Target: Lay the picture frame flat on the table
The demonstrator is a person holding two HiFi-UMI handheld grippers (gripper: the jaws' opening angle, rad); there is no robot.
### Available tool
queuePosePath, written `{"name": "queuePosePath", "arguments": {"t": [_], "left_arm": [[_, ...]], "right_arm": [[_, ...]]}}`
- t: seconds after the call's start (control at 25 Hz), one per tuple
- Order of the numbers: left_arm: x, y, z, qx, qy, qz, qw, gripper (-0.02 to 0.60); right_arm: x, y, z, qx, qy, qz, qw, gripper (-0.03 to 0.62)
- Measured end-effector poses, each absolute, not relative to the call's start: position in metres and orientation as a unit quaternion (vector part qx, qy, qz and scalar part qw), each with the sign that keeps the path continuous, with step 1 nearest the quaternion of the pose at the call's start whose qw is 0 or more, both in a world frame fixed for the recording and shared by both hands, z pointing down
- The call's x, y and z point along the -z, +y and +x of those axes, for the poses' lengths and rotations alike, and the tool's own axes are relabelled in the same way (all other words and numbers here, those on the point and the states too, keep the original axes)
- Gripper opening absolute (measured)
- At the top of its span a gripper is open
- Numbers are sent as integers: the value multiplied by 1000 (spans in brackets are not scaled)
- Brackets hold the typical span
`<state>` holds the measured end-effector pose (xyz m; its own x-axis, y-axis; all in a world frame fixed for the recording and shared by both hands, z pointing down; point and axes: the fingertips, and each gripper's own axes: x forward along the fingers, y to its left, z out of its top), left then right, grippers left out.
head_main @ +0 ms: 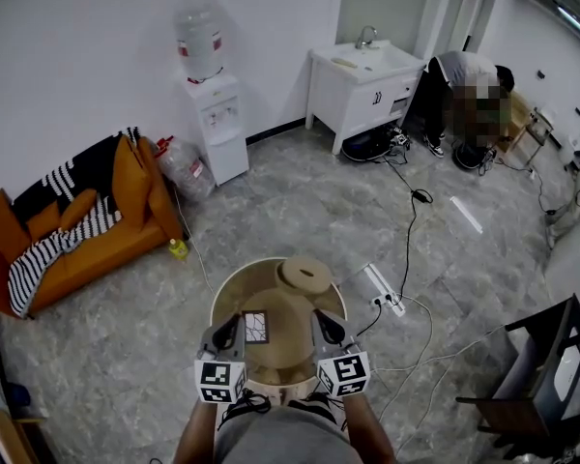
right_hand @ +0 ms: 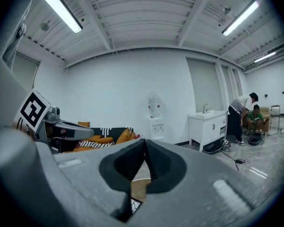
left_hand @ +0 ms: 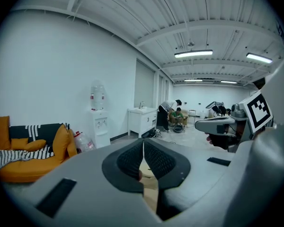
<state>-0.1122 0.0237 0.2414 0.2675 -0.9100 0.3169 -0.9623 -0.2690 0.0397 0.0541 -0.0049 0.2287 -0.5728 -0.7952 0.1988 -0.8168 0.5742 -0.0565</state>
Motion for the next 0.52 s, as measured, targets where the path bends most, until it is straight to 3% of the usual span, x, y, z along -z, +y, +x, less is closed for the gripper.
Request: {"name": "queuePosePath", "arguments": {"t": [0.52], "left_arm": [[-242,28,-102,-117,-587,794,110,25]], "right_arm": [[-225,4,60,-70,-882,459,72,-2]]}}
